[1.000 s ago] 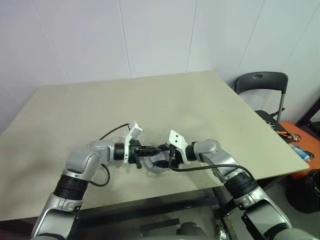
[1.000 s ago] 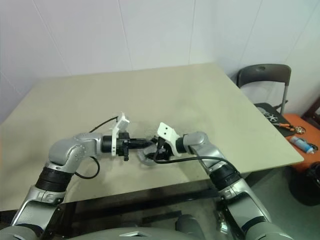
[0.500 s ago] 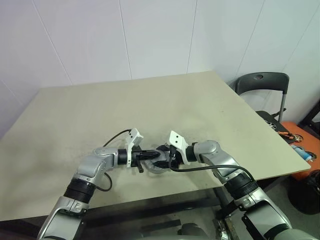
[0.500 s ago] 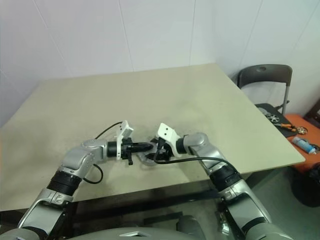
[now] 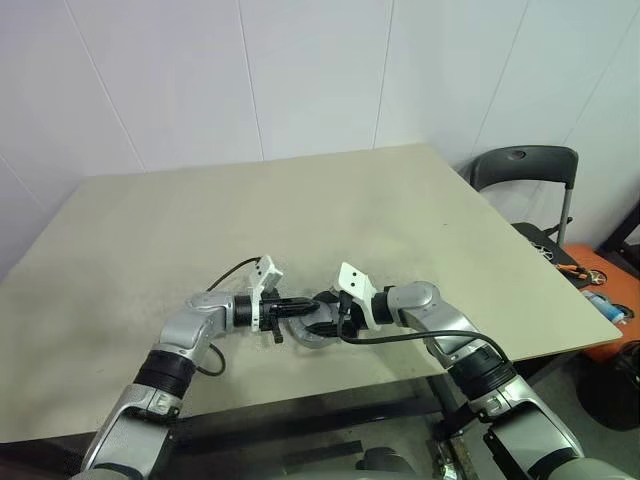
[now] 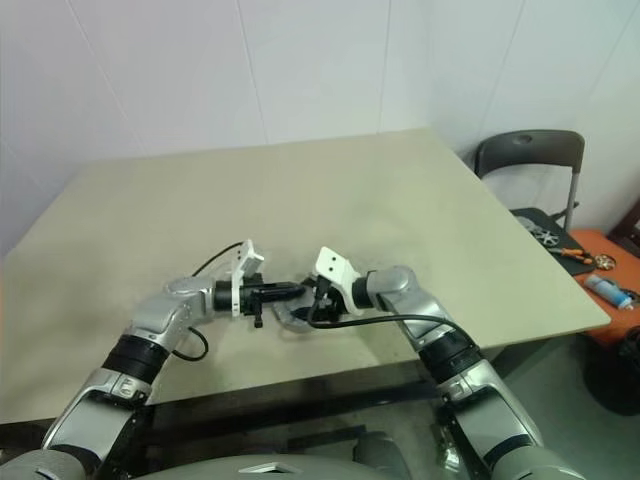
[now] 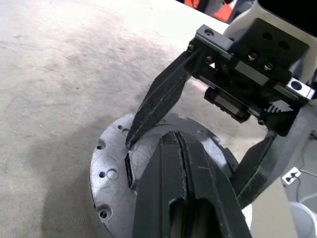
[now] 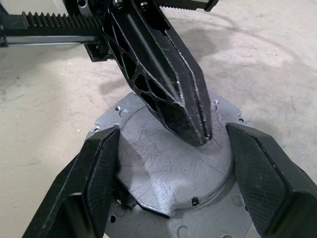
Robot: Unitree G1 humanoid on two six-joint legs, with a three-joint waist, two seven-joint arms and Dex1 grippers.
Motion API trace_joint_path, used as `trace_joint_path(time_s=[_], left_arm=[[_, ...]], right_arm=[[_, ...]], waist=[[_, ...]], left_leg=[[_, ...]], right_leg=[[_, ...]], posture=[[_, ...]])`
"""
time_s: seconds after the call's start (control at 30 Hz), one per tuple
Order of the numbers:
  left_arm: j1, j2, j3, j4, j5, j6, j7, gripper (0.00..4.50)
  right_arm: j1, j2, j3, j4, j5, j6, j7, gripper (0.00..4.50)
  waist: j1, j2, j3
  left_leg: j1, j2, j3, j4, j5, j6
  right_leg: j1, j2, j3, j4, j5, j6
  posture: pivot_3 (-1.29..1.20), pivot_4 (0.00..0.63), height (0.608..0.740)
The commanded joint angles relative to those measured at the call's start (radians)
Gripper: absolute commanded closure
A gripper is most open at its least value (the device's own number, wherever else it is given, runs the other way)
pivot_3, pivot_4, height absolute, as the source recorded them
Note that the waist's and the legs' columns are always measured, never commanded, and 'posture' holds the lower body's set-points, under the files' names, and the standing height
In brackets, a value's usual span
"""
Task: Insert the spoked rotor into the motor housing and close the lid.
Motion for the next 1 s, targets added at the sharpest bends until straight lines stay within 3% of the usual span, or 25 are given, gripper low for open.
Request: trace_joint_path(time_s=[0.03, 0.47, 1.0], left_arm=[[0.047, 0.023, -0.045, 0.113, 0.086, -0.01, -0.018, 4.49], [0.033, 0.004, -0.043, 0.296, 0.121, -0.165, -0.065, 4.49], [0.032, 0.003, -0.035, 0.303, 0.138, -0.171, -0.085, 4.49]], right_arm=[[0.071, -0.033, 0.089, 0.13, -0.099, 0.088, -0.014, 1.31], [0.071, -0.032, 0.091, 0.129, -0.098, 0.083, -0.013, 1.31], [0.065, -0.027, 0.091, 0.141, -0.099, 0.078, -0.01, 1.31]], waist=[[0.0, 0.0, 0.0], [0.003, 0.001, -0.005], [0.003, 0.0, -0.007]], left_leg=[[0.0, 0.0, 0.0, 0.0, 0.0, 0.0], [0.0, 0.0, 0.0, 0.0, 0.0, 0.0], [0.0, 0.0, -0.001, -0.001, 0.0, 0.0]], right_leg=[[0.0, 0.0, 0.0, 0.0, 0.0, 0.0], [0.0, 0.0, 0.0, 0.0, 0.0, 0.0], [0.001, -0.001, -0.001, 0.0, -0.001, 0.0]], posture=[[0.0, 0.0, 0.74], [0.0, 0.0, 0.74], [0.0, 0.0, 0.74]])
